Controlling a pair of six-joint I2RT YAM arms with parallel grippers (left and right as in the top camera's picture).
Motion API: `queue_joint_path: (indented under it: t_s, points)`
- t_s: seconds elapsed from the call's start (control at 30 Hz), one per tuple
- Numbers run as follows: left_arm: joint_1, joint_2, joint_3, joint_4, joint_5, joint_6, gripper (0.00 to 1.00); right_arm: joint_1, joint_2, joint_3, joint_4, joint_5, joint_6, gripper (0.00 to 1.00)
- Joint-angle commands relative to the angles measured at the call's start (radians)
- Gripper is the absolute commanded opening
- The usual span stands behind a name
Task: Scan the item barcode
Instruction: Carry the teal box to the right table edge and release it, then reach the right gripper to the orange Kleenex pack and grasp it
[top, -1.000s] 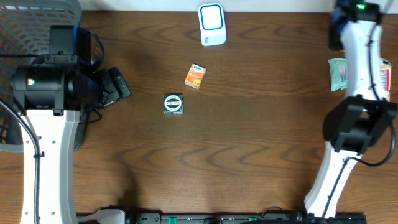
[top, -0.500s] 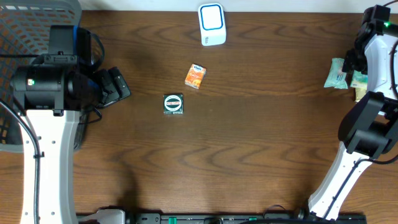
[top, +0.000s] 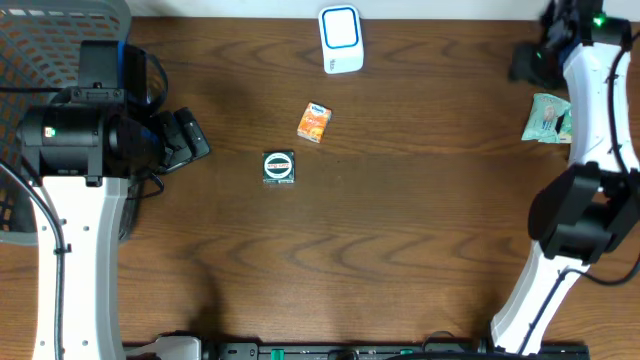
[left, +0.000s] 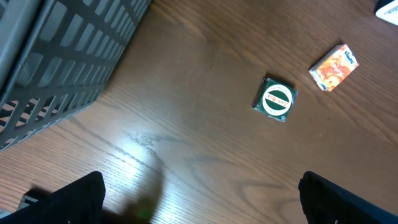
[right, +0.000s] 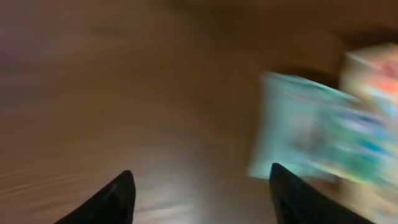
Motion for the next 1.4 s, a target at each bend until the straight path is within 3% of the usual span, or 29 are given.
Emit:
queue_joint_path:
  t_s: [0.0,0.23,0.43,0.63,0.97,1.03,1.2,1.37]
  points:
    - [0.005,0.003,-0.002,-0.002,-0.008,-0.004,0.97,0.079,-0.043,0.027,0.033,-0.452,0.081,0.63]
    - [0.005,0.003,-0.002,-0.002,-0.008,-0.004,0.98,0.303,0.022,-0.002,0.122,-0.459,0.130,0.64]
    - [0.005,0.003,-0.002,-0.002,-0.008,-0.004,0.98,0.484,0.120,-0.003,0.165,-0.261,0.256,0.48]
    - [0.005,0.003,-0.002,-0.002,-0.008,-0.004,0.98,0.624,0.204,-0.003,0.199,-0.129,0.312,0.39]
    - [0.005,0.003,-0.002,-0.002,-0.008,-0.004,0.98,0.738,0.272,-0.011,0.161,0.103,0.361,0.30]
    - [0.005,0.003,-0.002,-0.002,-0.008,-0.004,0.98,0.742,0.282,-0.013,0.159,0.116,0.360,0.24]
    - [0.005,0.003,-0.002,-0.002,-0.008,-0.004,0.98,0.742,0.305,-0.015,0.159,0.119,0.360,0.22]
    - [0.005,0.003,-0.002,-0.002,-0.008,-0.004,0.98,0.737,0.326,-0.019,0.114,0.176,0.360,0.08]
